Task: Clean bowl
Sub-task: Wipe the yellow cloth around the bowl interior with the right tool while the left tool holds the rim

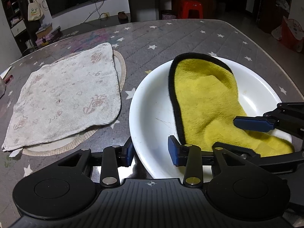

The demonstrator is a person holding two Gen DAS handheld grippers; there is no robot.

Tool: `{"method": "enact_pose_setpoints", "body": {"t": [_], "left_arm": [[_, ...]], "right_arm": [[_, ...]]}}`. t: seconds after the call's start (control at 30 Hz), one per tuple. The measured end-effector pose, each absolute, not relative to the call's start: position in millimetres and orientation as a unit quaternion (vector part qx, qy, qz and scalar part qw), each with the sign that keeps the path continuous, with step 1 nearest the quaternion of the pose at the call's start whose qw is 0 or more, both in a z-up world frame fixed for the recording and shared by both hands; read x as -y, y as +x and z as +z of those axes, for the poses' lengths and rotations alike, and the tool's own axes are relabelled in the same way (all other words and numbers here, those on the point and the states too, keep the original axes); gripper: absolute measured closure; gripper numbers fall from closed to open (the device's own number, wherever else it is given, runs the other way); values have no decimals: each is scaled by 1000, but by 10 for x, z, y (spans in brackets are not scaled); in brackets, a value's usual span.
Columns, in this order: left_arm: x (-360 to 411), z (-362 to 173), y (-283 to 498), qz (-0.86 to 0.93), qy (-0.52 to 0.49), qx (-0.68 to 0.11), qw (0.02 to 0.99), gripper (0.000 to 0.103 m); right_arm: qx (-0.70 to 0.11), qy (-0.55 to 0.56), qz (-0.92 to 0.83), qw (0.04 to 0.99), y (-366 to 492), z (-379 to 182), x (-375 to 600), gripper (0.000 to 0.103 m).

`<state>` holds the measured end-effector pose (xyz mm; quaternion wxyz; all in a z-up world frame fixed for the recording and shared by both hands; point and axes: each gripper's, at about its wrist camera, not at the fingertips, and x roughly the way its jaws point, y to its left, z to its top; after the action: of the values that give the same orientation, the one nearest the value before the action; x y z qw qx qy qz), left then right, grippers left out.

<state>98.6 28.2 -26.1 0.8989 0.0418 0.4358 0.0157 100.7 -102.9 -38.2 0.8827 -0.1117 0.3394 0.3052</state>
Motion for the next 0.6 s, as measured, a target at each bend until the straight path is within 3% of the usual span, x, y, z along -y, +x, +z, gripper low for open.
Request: {"method": "enact_pose_setpoints", "body": {"t": [0.6], "left_arm": [[-256,-279,1036,27,58,-439,896,49]], "right_arm": [[-339,-100,279,893,1122,-425,1164,56]]}}
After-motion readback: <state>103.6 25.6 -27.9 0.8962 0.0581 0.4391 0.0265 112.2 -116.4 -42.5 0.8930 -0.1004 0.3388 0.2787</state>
